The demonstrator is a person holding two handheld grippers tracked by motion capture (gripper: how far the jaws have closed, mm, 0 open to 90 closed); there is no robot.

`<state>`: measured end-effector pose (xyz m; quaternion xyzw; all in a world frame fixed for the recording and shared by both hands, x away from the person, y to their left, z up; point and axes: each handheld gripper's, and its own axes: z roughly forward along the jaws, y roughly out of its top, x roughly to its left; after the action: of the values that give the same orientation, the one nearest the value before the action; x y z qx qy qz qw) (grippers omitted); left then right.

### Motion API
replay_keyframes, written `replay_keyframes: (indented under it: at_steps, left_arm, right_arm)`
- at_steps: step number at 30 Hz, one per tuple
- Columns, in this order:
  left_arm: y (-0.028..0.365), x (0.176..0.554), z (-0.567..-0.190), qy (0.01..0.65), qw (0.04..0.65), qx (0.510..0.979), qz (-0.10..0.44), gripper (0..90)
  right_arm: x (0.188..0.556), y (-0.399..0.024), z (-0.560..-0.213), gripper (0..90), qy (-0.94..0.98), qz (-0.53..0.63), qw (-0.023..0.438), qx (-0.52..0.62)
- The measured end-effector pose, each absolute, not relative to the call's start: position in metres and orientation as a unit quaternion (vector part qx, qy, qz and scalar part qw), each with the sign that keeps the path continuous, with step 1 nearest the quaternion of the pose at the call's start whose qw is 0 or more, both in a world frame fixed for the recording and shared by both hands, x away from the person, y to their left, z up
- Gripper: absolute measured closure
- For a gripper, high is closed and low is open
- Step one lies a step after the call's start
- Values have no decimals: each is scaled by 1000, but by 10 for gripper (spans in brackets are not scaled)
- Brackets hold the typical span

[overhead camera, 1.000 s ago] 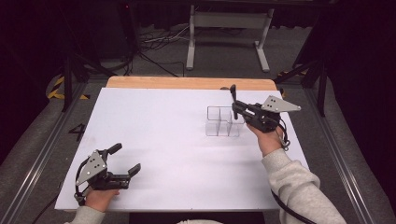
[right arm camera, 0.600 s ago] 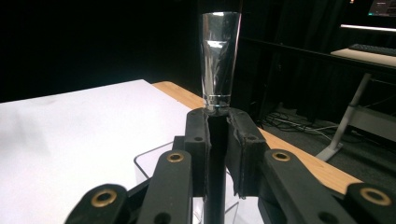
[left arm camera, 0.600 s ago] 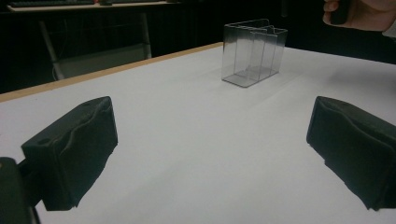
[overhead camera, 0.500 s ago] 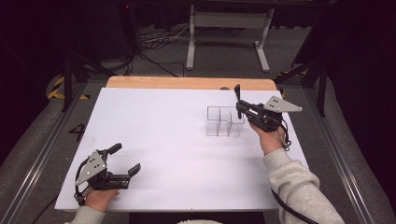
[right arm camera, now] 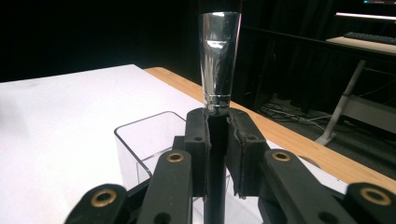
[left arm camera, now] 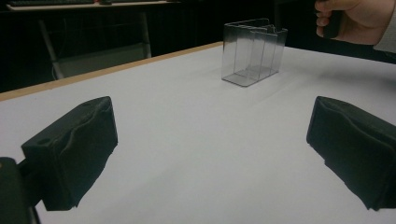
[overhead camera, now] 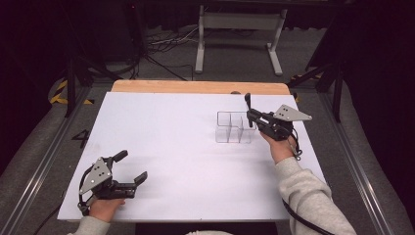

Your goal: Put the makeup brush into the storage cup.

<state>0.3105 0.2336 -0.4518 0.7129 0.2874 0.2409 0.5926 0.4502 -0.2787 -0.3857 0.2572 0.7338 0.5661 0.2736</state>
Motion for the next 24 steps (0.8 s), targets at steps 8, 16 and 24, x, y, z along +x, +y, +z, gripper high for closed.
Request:
replay_keyframes:
  at_steps: [8, 16, 24]
  left_arm:
    - [234, 310, -452, 287, 592, 713, 241, 24]
    - [234, 310, -452, 287, 592, 713, 241, 24]
    - [234, 310, -452, 288, 592, 713, 241, 24]
  right_arm:
    - [453, -281, -394, 790, 736, 561, 270, 265]
    - [453, -282, -400, 790, 740, 556, 267, 269]
    - [452, -284, -403, 789, 741, 553, 265, 273]
